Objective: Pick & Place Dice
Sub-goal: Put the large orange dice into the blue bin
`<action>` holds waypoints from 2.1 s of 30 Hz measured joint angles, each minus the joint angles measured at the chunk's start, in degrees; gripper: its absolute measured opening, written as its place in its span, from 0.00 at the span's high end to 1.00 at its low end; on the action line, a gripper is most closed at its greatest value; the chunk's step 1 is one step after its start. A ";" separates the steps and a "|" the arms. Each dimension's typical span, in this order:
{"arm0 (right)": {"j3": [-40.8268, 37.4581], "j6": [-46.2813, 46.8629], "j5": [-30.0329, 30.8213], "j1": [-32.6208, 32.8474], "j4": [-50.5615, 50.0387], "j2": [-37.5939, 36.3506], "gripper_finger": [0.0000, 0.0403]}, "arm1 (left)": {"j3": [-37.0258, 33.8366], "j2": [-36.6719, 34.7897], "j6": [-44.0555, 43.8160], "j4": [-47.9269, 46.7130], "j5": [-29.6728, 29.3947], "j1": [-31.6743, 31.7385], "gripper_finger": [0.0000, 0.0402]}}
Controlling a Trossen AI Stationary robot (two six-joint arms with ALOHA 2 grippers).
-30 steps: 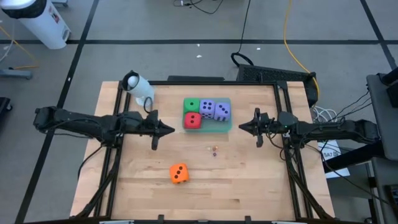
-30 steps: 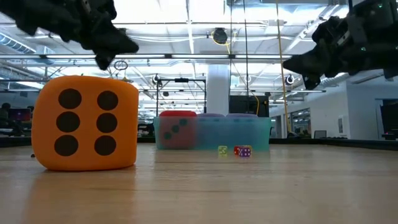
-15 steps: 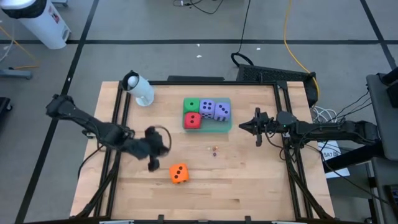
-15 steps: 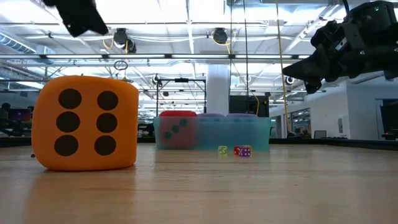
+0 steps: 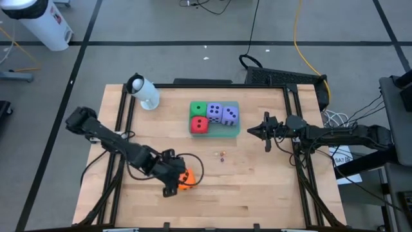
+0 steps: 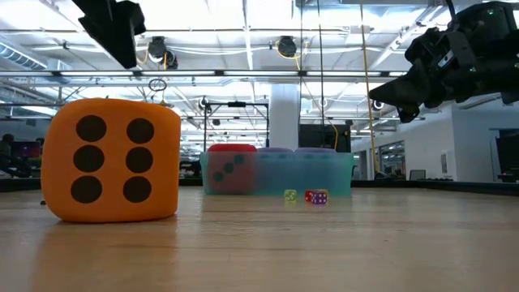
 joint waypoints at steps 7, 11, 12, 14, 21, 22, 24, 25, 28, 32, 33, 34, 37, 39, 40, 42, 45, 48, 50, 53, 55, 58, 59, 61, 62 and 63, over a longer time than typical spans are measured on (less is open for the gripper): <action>0.00 0.31 -0.05 0.00 -0.02 0.00 1.00 | 4.72 4.74 -2.62 -5.86 2.62 2.40 0.02; 0.00 0.40 -0.23 0.00 -0.18 0.00 1.00 | 4.85 6.17 -4.47 -5.72 7.50 3.99 0.06; 0.00 0.40 -0.27 0.00 -0.29 0.00 1.00 | 4.85 6.71 -4.61 -5.65 8.63 4.23 0.06; 0.00 0.39 -0.35 0.00 -0.71 0.00 1.00 | 4.85 7.57 -4.59 -5.27 10.30 4.59 0.06; 0.00 0.42 -2.10 0.02 -1.59 0.00 1.00 | 4.82 10.32 -4.47 -3.53 12.13 5.52 0.02; 0.00 0.42 -2.14 0.02 -1.55 0.00 1.00 | 4.82 10.68 -4.33 -3.55 12.27 5.67 0.02; 0.00 0.42 -2.14 0.02 -1.55 0.00 1.00 | 4.82 11.43 -4.29 -3.52 11.90 5.69 0.02; 0.00 0.42 -2.14 0.02 -1.55 0.00 1.00 | 4.82 11.61 -4.14 -3.46 11.85 5.69 0.02; 0.00 0.89 -2.64 0.02 -1.50 0.00 1.00 | 4.85 11.97 -3.47 -3.48 11.65 5.66 0.02; 0.00 1.29 -2.86 0.02 -1.31 0.00 1.00 | 4.83 11.73 -3.29 -3.26 11.70 5.84 0.02; 0.00 1.29 -2.86 0.02 -1.27 0.00 1.00 | 4.79 11.43 -3.27 -3.32 11.95 5.94 0.02; 0.00 1.29 -2.86 0.02 -1.27 0.00 1.00 | 4.78 11.22 -3.62 -3.30 12.34 5.98 0.02; 0.00 1.29 -2.86 0.02 -1.27 -0.02 1.00 | 4.76 10.27 -5.10 -3.78 13.53 6.36 0.02; 0.02 1.29 -2.86 0.02 -1.25 0.00 1.00 | 5.32 9.78 -6.11 -5.69 13.60 6.56 0.02; 0.02 1.29 -2.86 0.02 -1.25 0.00 1.00 | 5.81 9.71 -6.11 -6.80 13.45 6.67 0.02; 0.02 1.29 -2.86 0.02 -1.25 -0.01 1.00 | 6.57 9.70 -5.95 -8.08 12.34 6.71 0.02; 0.04 1.29 -2.86 0.02 -1.22 -0.02 1.00 | 6.92 9.70 -4.36 -8.11 11.15 6.76 0.02; 0.04 1.29 -2.86 0.02 -1.22 -0.01 1.00 | 6.92 10.36 -2.62 -8.30 11.13 7.13 0.02; 0.04 1.29 -2.86 0.02 -1.25 0.00 1.00 | 6.57 10.55 -2.14 -7.96 11.45 7.39 0.02; 0.04 1.29 -2.87 0.02 -1.25 0.00 1.00 | 6.51 11.11 -1.63 -7.07 11.54 7.83 0.02; 0.04 1.29 -2.89 0.02 -1.27 -0.02 1.00 | 6.48 11.76 -1.26 -5.76 11.85 7.89 0.02; 0.04 1.31 -2.89 0.02 -1.20 -0.02 1.00 | 6.48 12.90 -1.18 -5.02 13.22 7.95 0.02; 0.04 1.29 -2.89 0.02 -1.27 -0.02 1.00 | 6.48 13.48 -1.30 -4.54 14.31 7.90 0.02; 0.04 1.30 -2.89 0.02 -1.40 -0.04 1.00 | 6.48 14.47 -1.20 -4.21 15.63 7.51 0.02; 0.04 1.31 -2.91 0.02 -1.28 -0.03 1.00 | 6.49 15.13 -1.23 -3.50 16.14 7.32 0.02; 0.07 1.31 -2.91 0.02 -1.28 -0.02 1.00 | 6.51 15.48 -1.27 -2.83 16.64 7.17 0.02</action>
